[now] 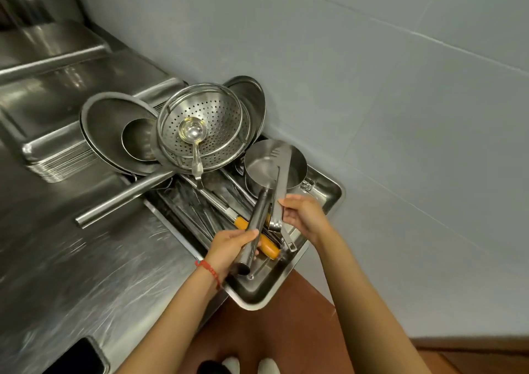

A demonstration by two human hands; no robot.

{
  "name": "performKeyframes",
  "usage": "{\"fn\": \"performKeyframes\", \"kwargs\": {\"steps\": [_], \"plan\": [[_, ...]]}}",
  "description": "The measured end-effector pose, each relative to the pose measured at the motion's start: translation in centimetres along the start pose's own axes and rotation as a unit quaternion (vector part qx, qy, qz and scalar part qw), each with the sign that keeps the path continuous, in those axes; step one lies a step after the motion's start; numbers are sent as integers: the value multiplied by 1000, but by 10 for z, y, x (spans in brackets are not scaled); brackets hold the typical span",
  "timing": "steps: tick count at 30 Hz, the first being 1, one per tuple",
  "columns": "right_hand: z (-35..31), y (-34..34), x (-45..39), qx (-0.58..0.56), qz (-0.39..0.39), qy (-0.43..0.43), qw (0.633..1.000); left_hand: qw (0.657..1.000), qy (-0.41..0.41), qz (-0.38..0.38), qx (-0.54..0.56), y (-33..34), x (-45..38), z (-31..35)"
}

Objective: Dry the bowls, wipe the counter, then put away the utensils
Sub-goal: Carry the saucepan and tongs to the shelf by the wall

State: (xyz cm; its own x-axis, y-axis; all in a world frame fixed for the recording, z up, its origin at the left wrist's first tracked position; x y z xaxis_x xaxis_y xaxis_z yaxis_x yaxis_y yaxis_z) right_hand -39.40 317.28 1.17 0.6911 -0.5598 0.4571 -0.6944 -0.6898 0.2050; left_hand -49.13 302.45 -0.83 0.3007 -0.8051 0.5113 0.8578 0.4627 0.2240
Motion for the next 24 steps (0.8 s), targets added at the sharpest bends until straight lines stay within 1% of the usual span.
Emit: {"fn": "performKeyframes", "kwargs": {"steps": [2, 5, 8, 11, 13, 15, 17, 20, 22, 24], "plan": [[-9, -1, -10, 8, 21, 20, 1000, 1000, -9, -4, -7, 2, -6, 1], [-22, -1, -21, 9, 51, 36, 998, 1000, -18, -5, 13, 5, -13, 0], [-31, -5, -28, 23, 98, 38, 994, 1000, -22, -10, 13, 6, -15, -1], [-36, -12, -31, 65, 130, 31, 989, 1000, -26, -11, 12, 6, -16, -3], [-35, -16, -30, 103, 142, 12, 984, 999, -30, -18, 22, 6, -15, -4], [-33, -20, -25, 148, 153, -30, 977, 998, -32, -27, 37, 5, -14, -4], [-31, -22, -17, 188, 162, -77, 966, 999, -33, -22, 28, 3, -12, -4], [-25, -26, -4, 239, 176, -108, 949, 998, -11, 38, -40, -2, -8, -1], [-21, -27, 5, 279, 180, -124, 935, 992, 31, 88, -80, -4, -4, 4], [-20, -27, 17, 349, 184, -173, 902, 980, 85, 138, -119, -3, 2, 11]]}}
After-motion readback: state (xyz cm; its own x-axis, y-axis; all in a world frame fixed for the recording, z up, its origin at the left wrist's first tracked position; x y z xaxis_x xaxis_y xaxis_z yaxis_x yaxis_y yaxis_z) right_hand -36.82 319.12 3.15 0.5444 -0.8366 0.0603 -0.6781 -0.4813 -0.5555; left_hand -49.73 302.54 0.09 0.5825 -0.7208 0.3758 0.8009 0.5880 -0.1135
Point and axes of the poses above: each hand's wrist, its own x-axis away from the middle knuckle, its own y-axis out of the palm, z = x × y, the point moved 3 cm from there along -x, towards the middle knuckle, and after that the axes turned 8 degrees about -z, right-handed, at the moved point
